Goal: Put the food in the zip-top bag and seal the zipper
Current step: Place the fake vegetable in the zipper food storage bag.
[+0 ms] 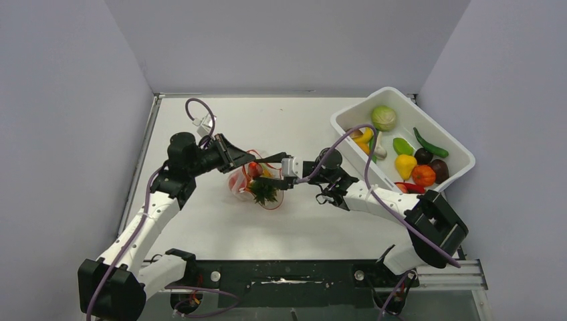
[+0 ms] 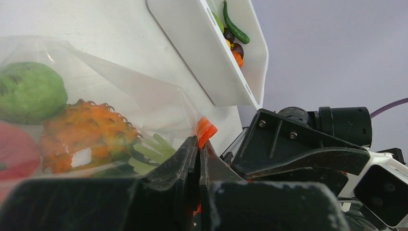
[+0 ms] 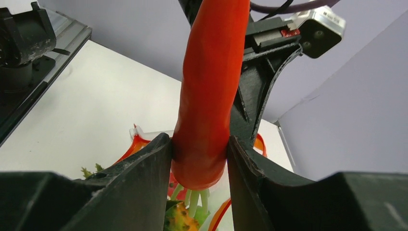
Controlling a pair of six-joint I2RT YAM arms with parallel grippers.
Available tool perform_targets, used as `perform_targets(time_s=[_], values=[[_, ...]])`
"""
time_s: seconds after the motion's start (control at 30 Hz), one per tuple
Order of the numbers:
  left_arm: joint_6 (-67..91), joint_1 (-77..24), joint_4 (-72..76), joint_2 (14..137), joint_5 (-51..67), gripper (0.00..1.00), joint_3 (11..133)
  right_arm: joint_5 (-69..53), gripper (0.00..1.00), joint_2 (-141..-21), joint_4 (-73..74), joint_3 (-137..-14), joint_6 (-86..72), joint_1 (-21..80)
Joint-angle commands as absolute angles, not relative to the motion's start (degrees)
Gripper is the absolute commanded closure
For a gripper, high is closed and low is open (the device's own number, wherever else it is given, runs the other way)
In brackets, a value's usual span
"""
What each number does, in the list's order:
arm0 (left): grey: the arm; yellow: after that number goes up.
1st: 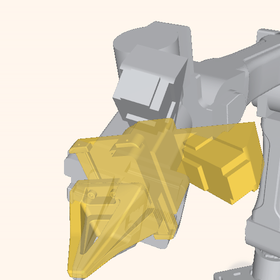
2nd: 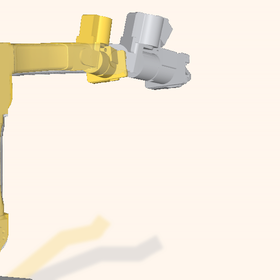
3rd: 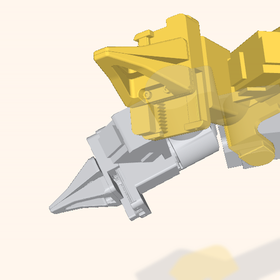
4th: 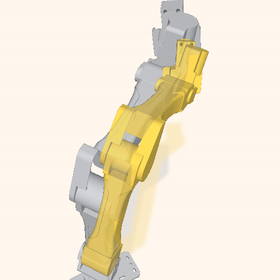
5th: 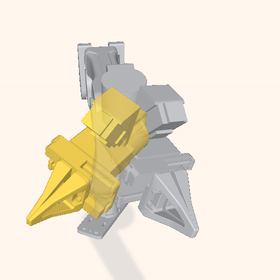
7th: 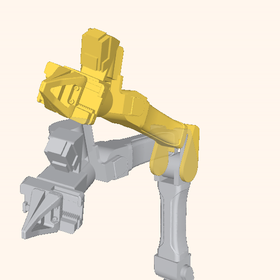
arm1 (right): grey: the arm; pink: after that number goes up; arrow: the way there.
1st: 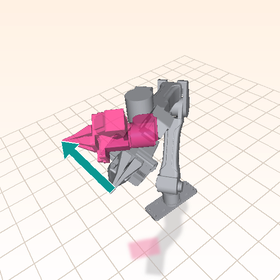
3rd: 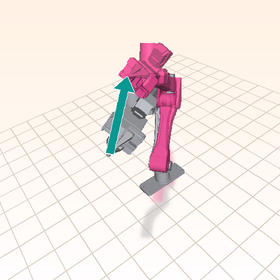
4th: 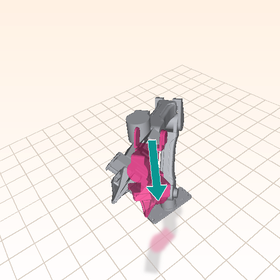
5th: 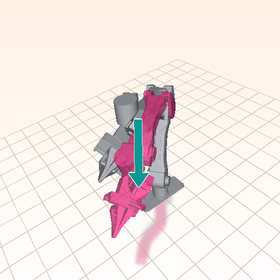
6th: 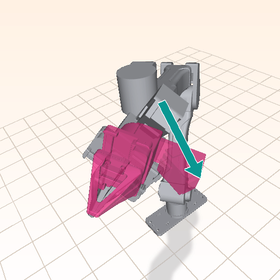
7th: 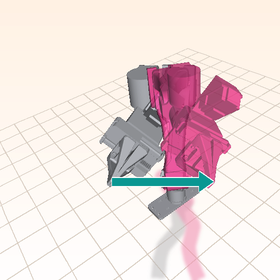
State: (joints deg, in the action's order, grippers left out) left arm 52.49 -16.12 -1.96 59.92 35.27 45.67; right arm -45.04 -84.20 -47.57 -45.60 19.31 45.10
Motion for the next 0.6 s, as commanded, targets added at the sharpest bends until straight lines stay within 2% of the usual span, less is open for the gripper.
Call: perform_targets(time_s=[0.0,0.2,0.57], values=[[52.17,-15.86,0.00,60.23,37.23,1.00,48.66,-46.07,0.76,-82.85,-53.95,-47.85,21.90,45.53],[52.68,-15.87,0.00,60.05,37.57,1.00,49.54,-45.97,0.76,-84.97,-56.88,-45.97,23.15,45.44],[53.96,-15.91,0.17,59.19,38.06,1.00,49.11,-46.15,0.51,-88.07,-59.23,-43.72,21.58,44.42]])
